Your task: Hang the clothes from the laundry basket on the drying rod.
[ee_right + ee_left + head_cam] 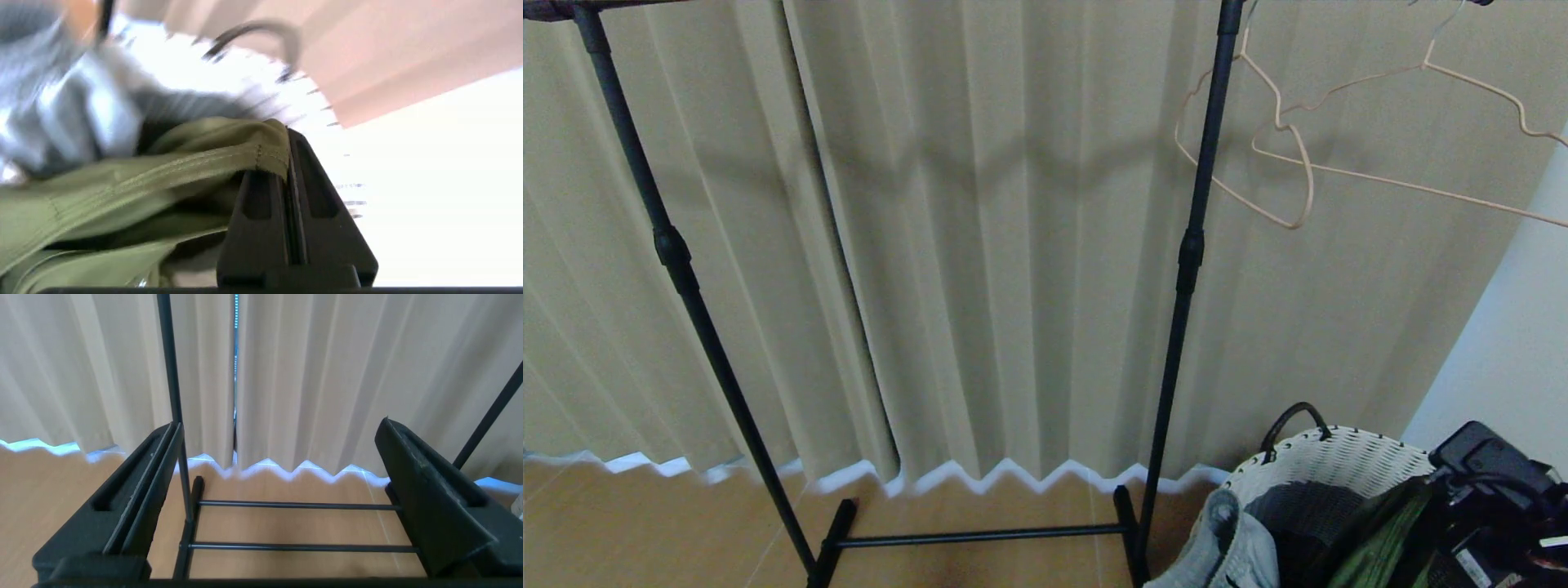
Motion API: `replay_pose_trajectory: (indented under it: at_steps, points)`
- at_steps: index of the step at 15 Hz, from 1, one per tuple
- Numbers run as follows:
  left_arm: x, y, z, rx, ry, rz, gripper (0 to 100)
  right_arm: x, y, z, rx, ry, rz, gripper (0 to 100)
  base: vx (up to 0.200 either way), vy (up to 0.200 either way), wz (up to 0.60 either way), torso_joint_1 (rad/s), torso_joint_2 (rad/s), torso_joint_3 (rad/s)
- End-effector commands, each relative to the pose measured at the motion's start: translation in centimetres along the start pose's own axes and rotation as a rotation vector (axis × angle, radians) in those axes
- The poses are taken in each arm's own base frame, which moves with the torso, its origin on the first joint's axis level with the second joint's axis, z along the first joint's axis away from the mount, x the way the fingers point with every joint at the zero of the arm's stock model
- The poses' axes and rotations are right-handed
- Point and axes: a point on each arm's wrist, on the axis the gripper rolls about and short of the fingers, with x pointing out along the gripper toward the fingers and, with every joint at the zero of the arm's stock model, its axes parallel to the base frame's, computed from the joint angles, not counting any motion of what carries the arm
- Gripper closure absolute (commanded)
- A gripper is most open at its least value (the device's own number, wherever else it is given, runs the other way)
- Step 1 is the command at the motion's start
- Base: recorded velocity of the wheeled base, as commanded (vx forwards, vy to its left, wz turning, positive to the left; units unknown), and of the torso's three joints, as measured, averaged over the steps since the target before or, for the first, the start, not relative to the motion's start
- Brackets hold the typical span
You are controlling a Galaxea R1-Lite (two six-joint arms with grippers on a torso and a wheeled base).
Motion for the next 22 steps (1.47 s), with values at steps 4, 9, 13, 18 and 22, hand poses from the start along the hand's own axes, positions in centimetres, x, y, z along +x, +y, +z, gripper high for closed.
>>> replay_pose_trajectory:
  at_steps: [4, 9, 13, 18, 22]
  points:
    - [0.0, 0.0, 0.0, 0.000, 0.001, 0.002, 0, -6.8, -3.6, 3.6, 0.091, -0.209, -0.154, 100, 0.000, 0.000, 0.00, 0.000, 0.00, 0.000]
    - [0.0, 0.0, 0.0, 0.000, 0.001, 0.002, 0, -10.7, -2.8, 3.3, 0.147, -0.213, -0.037, 100, -0.040, 0.000, 0.00, -0.001, 0.00, 0.000]
    - [0.0, 0.0, 0.0, 0.000, 0.000, 0.003, 0, -10.8, -2.5, 3.0, 0.166, -0.220, -0.023, 100, -0.200, 0.000, 0.00, 0.007, 0.00, 0.000]
    - [0.0, 0.0, 0.0, 0.000, 0.001, 0.002, 0, -10.7, -2.3, 2.7, 0.165, -0.211, -0.018, 100, -0.120, 0.000, 0.00, 0.000, 0.00, 0.001]
    - [0.0, 0.0, 0.0, 0.000, 0.000, 0.000, 0, -10.4, -1.9, 2.1, 0.163, -0.190, -0.009, 100, 0.000, 0.000, 0.00, 0.000, 0.00, 0.000]
